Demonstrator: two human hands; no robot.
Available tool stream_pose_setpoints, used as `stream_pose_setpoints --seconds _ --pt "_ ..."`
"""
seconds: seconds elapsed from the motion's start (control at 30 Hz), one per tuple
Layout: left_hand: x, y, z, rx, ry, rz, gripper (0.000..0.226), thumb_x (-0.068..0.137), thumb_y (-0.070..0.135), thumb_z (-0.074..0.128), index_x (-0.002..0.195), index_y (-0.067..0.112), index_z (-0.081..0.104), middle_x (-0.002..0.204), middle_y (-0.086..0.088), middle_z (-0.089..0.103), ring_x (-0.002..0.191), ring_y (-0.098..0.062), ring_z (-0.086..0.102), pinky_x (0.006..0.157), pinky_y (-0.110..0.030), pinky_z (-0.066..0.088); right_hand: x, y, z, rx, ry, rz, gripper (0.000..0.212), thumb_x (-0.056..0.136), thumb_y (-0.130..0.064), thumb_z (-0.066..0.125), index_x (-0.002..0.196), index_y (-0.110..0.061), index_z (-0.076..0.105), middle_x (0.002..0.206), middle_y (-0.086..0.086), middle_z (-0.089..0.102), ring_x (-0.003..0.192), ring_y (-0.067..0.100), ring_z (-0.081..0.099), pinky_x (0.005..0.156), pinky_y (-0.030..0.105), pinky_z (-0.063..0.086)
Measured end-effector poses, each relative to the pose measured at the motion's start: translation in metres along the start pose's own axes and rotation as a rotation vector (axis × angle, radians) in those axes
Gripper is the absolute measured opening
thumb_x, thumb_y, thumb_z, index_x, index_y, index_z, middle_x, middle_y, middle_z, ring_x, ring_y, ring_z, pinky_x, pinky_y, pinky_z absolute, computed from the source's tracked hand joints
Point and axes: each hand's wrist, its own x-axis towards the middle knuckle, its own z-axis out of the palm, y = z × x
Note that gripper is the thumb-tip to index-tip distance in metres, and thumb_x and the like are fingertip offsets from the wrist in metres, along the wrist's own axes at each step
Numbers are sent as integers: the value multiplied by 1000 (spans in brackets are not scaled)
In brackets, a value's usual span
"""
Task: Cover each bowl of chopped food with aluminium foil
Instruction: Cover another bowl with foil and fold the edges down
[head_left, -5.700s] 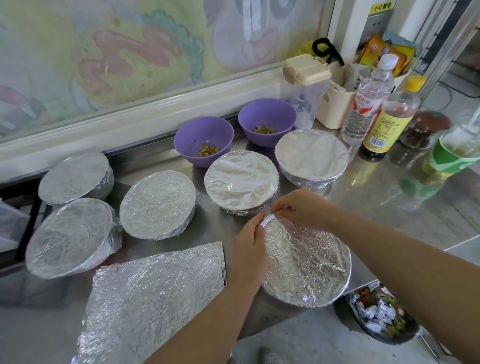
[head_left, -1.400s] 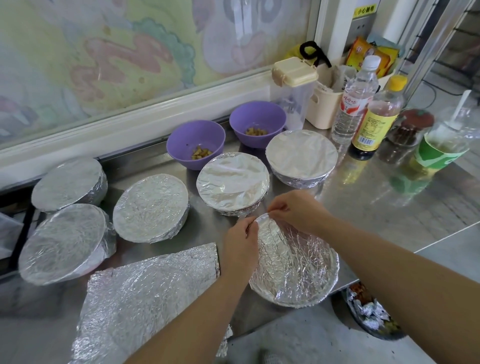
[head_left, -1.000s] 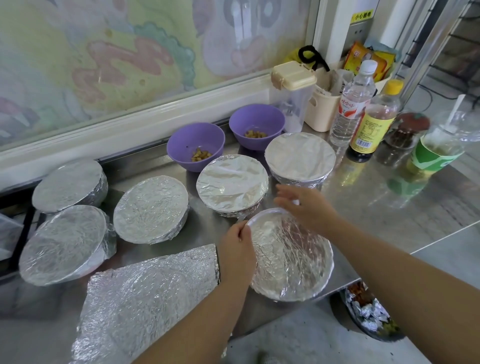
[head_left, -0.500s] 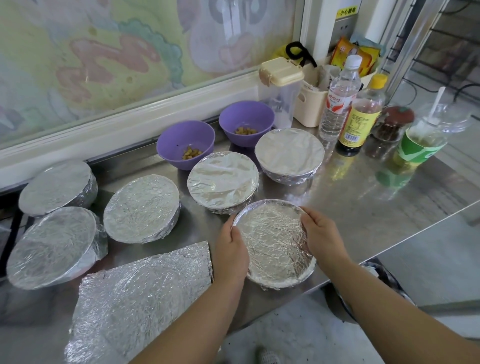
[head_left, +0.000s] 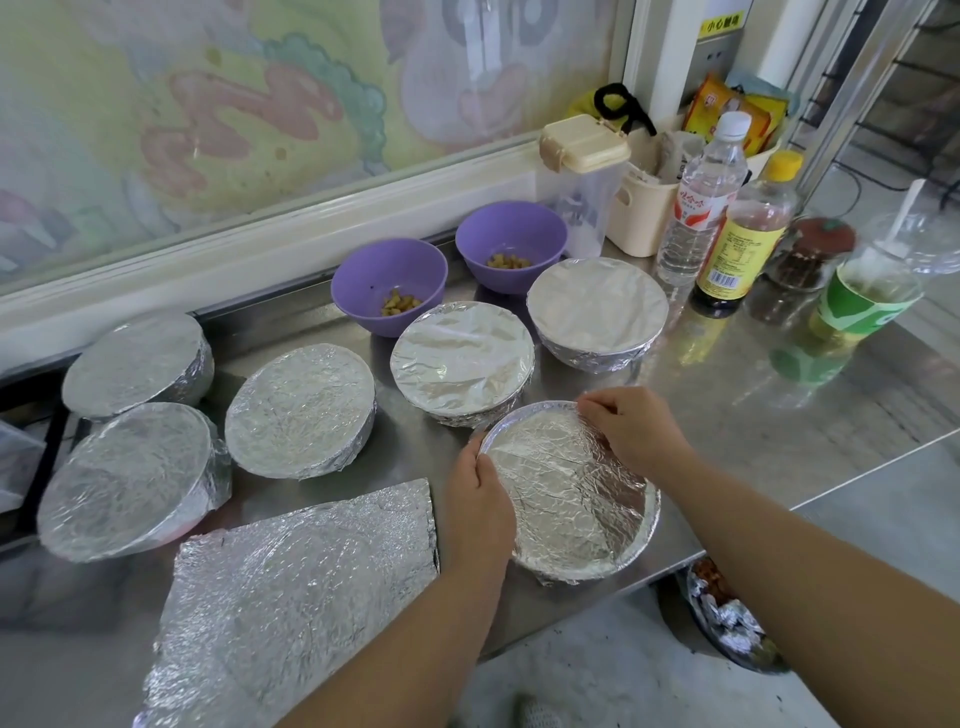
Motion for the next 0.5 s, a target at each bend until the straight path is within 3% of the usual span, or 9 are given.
stream_pose_setpoints --seconds 0.13,0.2,0.3,0.4,0.5 --pt "-5 1 -1 21 -3 6 36 107 28 34 132 40 56 111 21 65 104 -1 60 99 -36 51 -6 2 1 19 21 -1 19 100 -22 64 109 -16 79 45 -23 56 42 -4 48 51 16 36" --pt "-2 7 -1 35 -66 -9 35 106 28 36 133 38 56 114 22 64 110 -4 59 103 -37 48 -11 8 -2 37 61 34 20 99 -20 63 100 -10 80 49 -11 61 41 1 48 50 18 41" --pt "10 20 3 34 -208 5 37 104 25 43 139 25 55 135 8 59 124 -10 53 112 -37 40 -25 21 -13 41 210 138 24 99 -19 60 93 -2 77 67 12 69 52 18 58 57 31 50" --pt "10 21 2 -19 -174 -39 38 101 28 49 139 25 54 136 7 59 126 -12 53 113 -38 39 -34 31 -19 100 356 230 24 101 -20 57 110 -14 78 73 5 72 58 19 57 54 28 44" --pt "1 1 4 -147 -92 -240 35 93 39 52 127 35 60 126 9 64 120 -14 58 110 -43 43 -34 35 -13 246 319 260 31 103 -27 52 130 -27 67 78 -7 64 56 11 51 57 26 40"
